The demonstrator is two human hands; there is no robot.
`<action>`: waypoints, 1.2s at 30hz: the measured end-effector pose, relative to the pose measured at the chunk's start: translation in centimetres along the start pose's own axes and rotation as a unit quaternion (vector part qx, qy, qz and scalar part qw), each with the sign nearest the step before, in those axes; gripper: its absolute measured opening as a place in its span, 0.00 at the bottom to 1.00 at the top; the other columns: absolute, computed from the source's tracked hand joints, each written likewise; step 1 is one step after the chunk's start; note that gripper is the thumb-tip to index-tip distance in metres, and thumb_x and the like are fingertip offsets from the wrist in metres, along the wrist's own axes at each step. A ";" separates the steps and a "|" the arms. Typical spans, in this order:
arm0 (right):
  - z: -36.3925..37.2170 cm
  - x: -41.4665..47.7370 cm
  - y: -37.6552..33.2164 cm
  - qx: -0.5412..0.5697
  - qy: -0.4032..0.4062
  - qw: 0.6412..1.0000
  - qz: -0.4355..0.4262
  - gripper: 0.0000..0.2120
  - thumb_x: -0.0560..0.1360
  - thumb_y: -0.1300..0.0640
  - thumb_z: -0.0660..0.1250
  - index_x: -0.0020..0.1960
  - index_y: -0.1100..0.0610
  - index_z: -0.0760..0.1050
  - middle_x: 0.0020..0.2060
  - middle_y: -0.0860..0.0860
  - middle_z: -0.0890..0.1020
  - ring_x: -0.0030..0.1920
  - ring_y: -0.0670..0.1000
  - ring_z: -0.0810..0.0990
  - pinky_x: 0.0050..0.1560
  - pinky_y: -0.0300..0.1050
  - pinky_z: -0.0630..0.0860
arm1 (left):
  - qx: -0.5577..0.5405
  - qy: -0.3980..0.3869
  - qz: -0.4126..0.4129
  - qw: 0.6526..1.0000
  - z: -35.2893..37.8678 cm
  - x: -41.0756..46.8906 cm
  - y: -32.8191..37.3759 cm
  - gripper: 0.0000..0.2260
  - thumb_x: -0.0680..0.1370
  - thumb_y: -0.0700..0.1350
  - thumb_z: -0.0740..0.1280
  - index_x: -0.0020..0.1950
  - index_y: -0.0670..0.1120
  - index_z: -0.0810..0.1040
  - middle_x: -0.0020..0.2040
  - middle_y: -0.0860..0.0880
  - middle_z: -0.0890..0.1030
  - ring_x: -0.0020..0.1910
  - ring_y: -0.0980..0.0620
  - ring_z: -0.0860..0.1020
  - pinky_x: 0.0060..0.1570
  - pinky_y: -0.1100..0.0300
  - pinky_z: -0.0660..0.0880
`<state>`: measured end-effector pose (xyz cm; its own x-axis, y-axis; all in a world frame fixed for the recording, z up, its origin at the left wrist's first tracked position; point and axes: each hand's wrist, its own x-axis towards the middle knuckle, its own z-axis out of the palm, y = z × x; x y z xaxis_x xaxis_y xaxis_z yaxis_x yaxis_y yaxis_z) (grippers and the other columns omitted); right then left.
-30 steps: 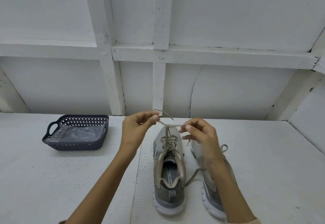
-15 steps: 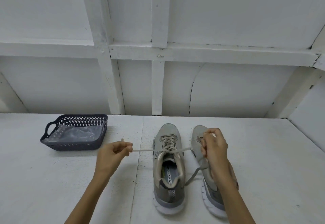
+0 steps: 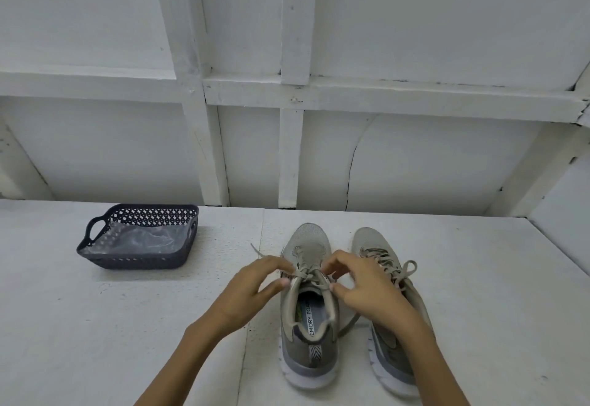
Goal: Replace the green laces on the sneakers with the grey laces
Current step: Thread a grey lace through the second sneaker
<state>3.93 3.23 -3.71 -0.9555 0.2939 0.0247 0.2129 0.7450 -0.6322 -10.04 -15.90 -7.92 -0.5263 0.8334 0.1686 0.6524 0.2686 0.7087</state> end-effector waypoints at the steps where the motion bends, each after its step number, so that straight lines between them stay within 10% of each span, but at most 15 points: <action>1: -0.1 0.0 0.1 0.003 -0.001 1.000 0.001 0.09 0.73 0.59 0.69 0.51 0.48 0.76 0.46 0.41 0.82 0.49 0.40 0.79 0.55 0.47 0.77 | -0.004 0.004 -0.002 1.000 0.3 0.1 0.1 0.11 0.79 0.55 0.63 0.58 0.55 0.77 0.56 0.63 0.78 0.58 0.65 0.74 0.57 0.67 0.70; 12: -0.4 -0.1 0.5 0.019 0.001 1.000 0.014 0.02 0.74 0.59 0.71 0.43 0.54 0.81 0.35 0.50 0.81 0.35 0.45 0.76 0.41 0.40 0.73 | -0.051 0.019 -0.037 0.998 -0.7 -0.2 0.8 0.01 0.76 0.48 0.70 0.45 0.52 0.82 0.38 0.58 0.83 0.42 0.58 0.81 0.47 0.64 0.76; 21: -2.3 0.5 1.4 -0.024 -0.043 0.998 0.031 0.07 0.76 0.59 0.69 0.39 0.54 0.79 0.39 0.48 0.80 0.42 0.46 0.78 0.43 0.38 0.72 | -0.039 -0.023 -0.081 0.996 -2.8 0.1 0.5 0.04 0.74 0.50 0.72 0.40 0.52 0.83 0.36 0.56 0.84 0.39 0.58 0.82 0.45 0.66 0.76; 30: -5.4 -1.1 1.1 0.340 -0.084 0.936 -0.030 0.06 0.74 0.60 0.70 0.45 0.63 0.83 0.52 0.52 0.83 0.55 0.49 0.81 0.54 0.39 0.75 | -0.399 -0.014 -0.097 0.912 -3.7 -0.4 1.8 0.11 0.71 0.54 0.69 0.40 0.47 0.84 0.59 0.45 0.82 0.63 0.49 0.77 0.65 0.54 0.65; 36: -2.2 0.1 -0.9 0.487 -0.035 0.873 0.005 0.11 0.73 0.60 0.69 0.51 0.68 0.81 0.52 0.59 0.84 0.57 0.55 0.82 0.62 0.43 0.75 | -0.534 0.037 -0.097 0.839 -1.3 1.2 4.1 0.13 0.71 0.52 0.74 0.47 0.43 0.85 0.52 0.40 0.83 0.57 0.46 0.80 0.64 0.57 0.73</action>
<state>4.13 3.95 -1.44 -0.9718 0.2354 -0.0097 -0.0216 -0.1301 -0.9913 -8.73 -14.38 -3.95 -0.6244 0.7810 -0.0071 -0.2892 -0.2228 0.9310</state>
